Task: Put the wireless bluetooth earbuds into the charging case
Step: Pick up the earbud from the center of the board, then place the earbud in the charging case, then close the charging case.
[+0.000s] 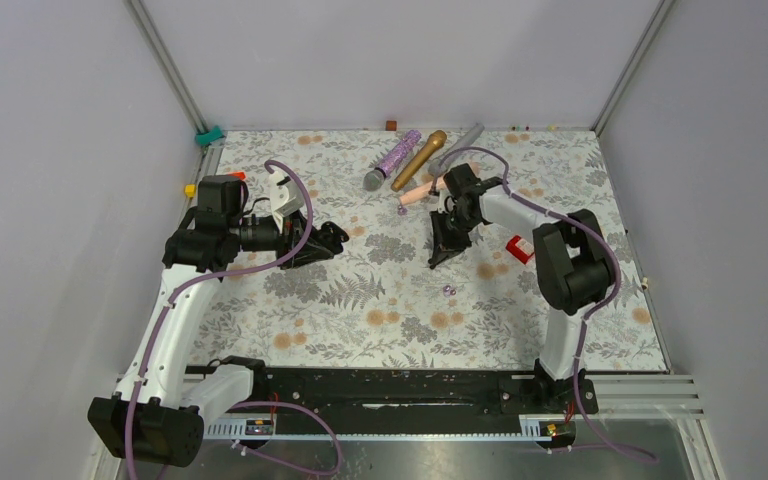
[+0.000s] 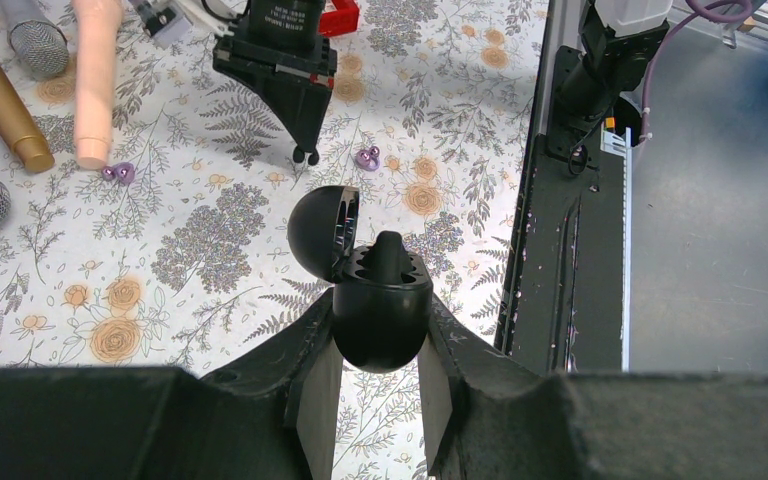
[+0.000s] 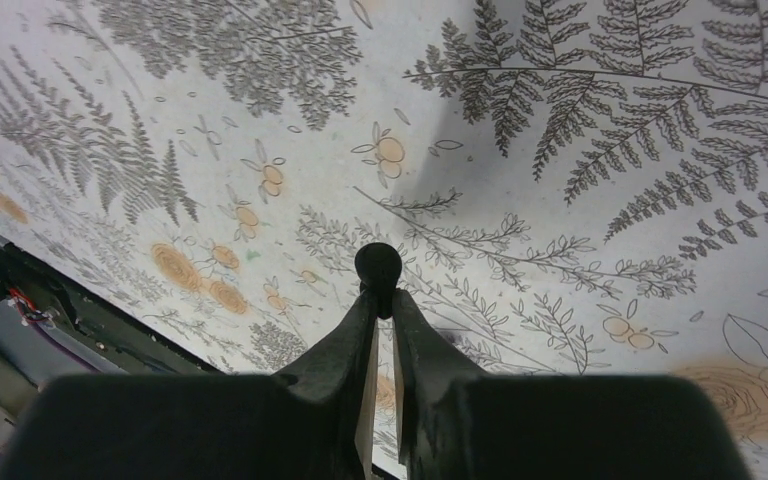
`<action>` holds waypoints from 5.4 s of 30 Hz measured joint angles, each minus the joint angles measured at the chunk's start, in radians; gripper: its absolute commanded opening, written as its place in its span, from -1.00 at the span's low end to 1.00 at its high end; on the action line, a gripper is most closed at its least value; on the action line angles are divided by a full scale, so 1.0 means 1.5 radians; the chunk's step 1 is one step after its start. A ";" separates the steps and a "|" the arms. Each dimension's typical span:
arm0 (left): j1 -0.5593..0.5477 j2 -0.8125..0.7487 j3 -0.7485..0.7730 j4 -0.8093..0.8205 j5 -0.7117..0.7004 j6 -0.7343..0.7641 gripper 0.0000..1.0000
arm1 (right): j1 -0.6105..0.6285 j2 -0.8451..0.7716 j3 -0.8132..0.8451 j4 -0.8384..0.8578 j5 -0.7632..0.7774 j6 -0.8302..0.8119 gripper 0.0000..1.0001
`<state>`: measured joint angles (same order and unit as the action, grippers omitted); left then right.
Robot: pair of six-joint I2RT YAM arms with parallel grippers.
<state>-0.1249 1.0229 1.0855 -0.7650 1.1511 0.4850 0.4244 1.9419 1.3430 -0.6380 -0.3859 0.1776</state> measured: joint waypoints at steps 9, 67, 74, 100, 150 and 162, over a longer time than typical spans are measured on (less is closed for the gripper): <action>0.000 0.000 0.000 0.000 0.002 0.000 -1.00 | 0.000 -0.066 0.000 0.011 0.001 -0.009 -0.80; 0.000 0.026 -0.023 0.003 0.053 0.023 -1.00 | 0.228 -0.338 0.187 0.029 -0.112 -0.216 -0.75; 0.000 0.027 -0.023 0.003 0.060 0.022 -1.00 | 0.294 -0.282 0.205 0.008 -0.113 -0.237 -0.74; -0.025 0.066 -0.027 -0.052 0.095 0.060 -1.00 | 0.330 -0.266 0.185 0.016 -0.077 -0.239 -0.73; -0.026 0.076 -0.020 -0.121 0.103 0.115 -1.00 | 0.358 -0.239 0.153 0.067 -0.054 -0.218 -0.65; -0.026 0.076 -0.020 -0.121 0.104 0.115 -1.00 | 0.358 -0.236 0.154 0.064 -0.058 -0.213 -0.27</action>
<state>-0.1638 1.1362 1.0550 -0.9459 1.3067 0.6582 0.9611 1.5883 1.5742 -0.5426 -0.4736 -0.1413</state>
